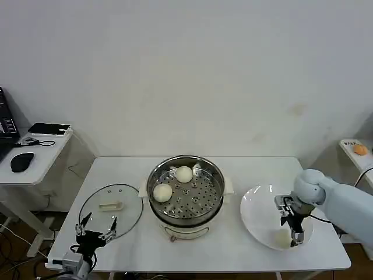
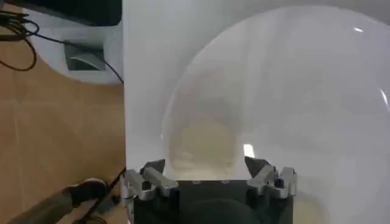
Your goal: Take steamed baozi put them in steamer then cover it.
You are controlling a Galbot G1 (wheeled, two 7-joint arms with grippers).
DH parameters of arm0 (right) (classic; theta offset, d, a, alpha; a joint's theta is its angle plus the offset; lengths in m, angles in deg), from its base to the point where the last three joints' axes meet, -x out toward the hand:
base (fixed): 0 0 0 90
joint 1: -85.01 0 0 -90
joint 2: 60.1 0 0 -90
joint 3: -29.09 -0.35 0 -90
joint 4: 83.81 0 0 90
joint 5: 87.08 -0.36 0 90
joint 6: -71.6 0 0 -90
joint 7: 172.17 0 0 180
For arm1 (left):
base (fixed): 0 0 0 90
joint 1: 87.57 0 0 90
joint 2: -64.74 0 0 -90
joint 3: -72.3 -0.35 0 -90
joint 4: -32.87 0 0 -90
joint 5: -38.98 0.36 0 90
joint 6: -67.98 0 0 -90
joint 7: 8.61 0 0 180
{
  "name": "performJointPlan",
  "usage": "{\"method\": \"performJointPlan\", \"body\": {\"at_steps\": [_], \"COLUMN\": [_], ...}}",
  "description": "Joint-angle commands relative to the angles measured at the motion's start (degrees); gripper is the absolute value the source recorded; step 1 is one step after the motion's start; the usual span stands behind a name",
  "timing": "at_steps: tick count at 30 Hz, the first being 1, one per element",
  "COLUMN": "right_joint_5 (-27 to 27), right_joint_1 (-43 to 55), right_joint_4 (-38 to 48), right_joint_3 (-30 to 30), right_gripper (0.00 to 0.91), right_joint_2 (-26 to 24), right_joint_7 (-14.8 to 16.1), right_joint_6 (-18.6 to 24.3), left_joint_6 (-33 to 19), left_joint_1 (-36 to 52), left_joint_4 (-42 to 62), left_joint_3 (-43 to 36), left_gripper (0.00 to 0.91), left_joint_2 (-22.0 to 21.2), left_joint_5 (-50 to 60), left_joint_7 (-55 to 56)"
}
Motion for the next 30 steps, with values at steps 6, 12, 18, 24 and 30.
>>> {"method": "performJointPlan", "body": {"at_steps": [6,12,18,24,30], "right_joint_5": [0.13,0.17,0.0,-0.12,-0.34], "right_joint_1": [-0.83,-1.62,-1.61,-1.58,-1.4], "right_joint_4": [0.13,0.52,0.82,1.09,1.04], "right_joint_3": [-0.3,-1.12,-1.2,-1.17,-1.24], "right_gripper": [0.907,0.816,0.756,0.725,0.705], "right_joint_2": [0.1,-0.02,0.15,0.52,0.35], "right_joint_7": [-0.03,-0.26,-0.28,-0.27,-0.28], "right_joint_6": [-0.26,-0.3,-0.54,-0.53,-0.58], "left_joint_6": [-0.02,-0.04,-0.01,-0.02,0.01], "left_joint_1": [0.15,0.33,0.51,0.57,0.82], "left_joint_4": [0.16,0.59,0.75,0.93,1.02], "left_joint_3": [-0.24,-0.38,-0.5,-0.33,-0.47], "left_gripper": [0.907,0.907,0.907,0.907,0.907], "left_joint_2": [-0.15,-0.06,-0.14,-0.01,-0.15], "left_joint_5": [0.02,0.02,0.03,-0.03,-0.02], "left_joint_7": [0.04,0.07,0.11,0.1,0.08]}}
